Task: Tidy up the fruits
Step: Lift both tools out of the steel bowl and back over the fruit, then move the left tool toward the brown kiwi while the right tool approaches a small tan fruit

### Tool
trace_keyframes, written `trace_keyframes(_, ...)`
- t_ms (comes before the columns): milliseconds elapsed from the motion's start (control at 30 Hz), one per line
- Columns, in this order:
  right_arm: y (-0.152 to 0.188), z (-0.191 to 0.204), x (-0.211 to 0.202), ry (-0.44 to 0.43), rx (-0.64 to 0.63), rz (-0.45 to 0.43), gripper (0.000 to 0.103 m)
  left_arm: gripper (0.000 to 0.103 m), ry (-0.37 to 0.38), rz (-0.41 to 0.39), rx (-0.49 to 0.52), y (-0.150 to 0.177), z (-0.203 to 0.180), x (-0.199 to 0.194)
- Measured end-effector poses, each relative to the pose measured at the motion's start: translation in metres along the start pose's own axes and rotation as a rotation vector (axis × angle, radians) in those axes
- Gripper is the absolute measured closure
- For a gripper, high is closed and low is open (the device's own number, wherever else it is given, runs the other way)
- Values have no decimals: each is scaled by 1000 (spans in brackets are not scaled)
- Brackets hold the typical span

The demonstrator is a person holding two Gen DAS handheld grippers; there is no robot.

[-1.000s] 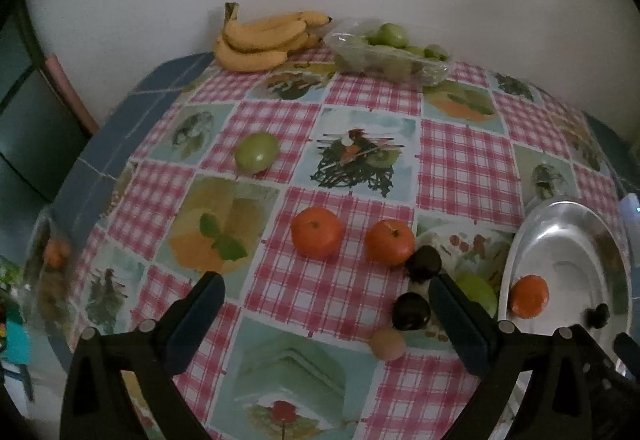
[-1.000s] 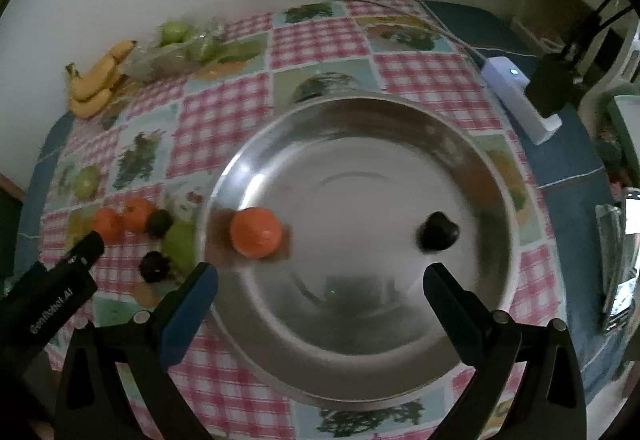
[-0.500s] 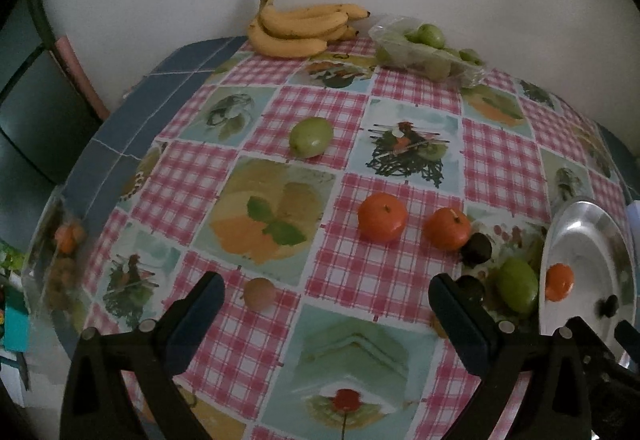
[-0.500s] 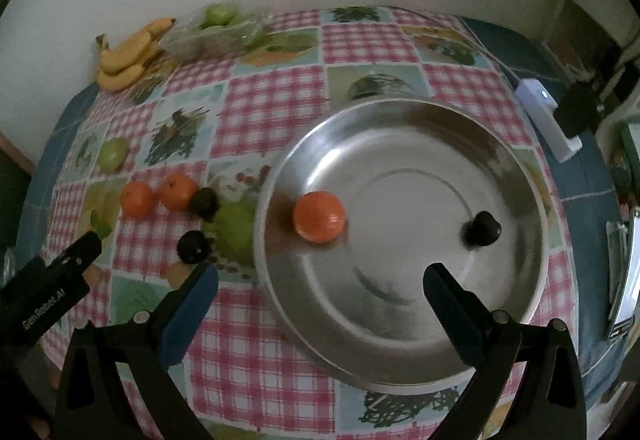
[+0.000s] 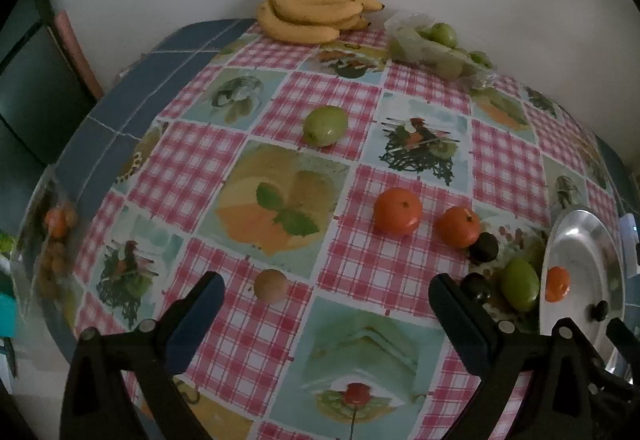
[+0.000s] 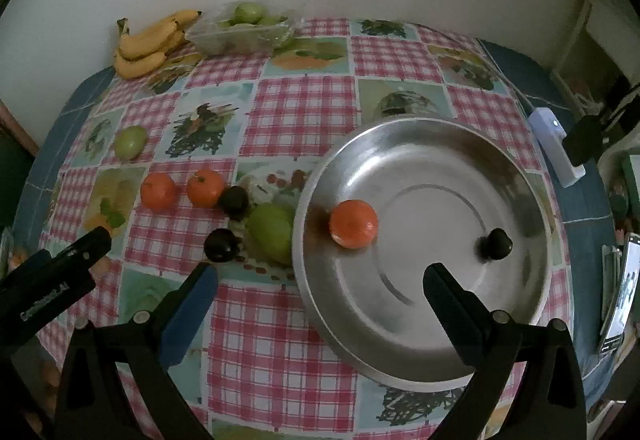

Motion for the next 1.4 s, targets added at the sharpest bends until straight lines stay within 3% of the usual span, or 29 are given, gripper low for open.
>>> trace_keyframes(333, -1, 14, 4, -28, -18, 7, 1, 0, -14, 17, -23, -2, 9, 8)
trace_keyframes(533, 1, 16, 9, -57, 2, 20, 1, 0, 16, 30, -39, -3, 10, 9)
trace_keyframes(733, -1, 33, 18, -156, -7, 35, 1, 2, 70, 54, -90, -2, 15, 12)
trace_keyframes(833, 0, 44, 24, -195, -19, 55, 9, 2, 92, 80, -121, 0, 20, 17)
trace_keyframes(1000, 2, 60, 40, -211, -53, 100, 35, 7, 128, 123, -160, 2, 26, 26)
trace_keyframes(1167, 10, 69, 59, -220, -59, 163, 48, 14, 156, 197, -222, 6, 37, 45)
trace_keyframes(1400, 16, 77, 80, -204, -68, 217, 56, 24, 170, 248, -247, 10, 42, 57)
Point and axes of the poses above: each gripper's, at about its wrist camera, not at the fingertips, and x roughly the way its jaws point, z to its left, y to its underside, the point moved 6 cm from there along x, roughly the way its jaws point, and after that the axes turned 12 degrees about -y, right-handed, at the moved point
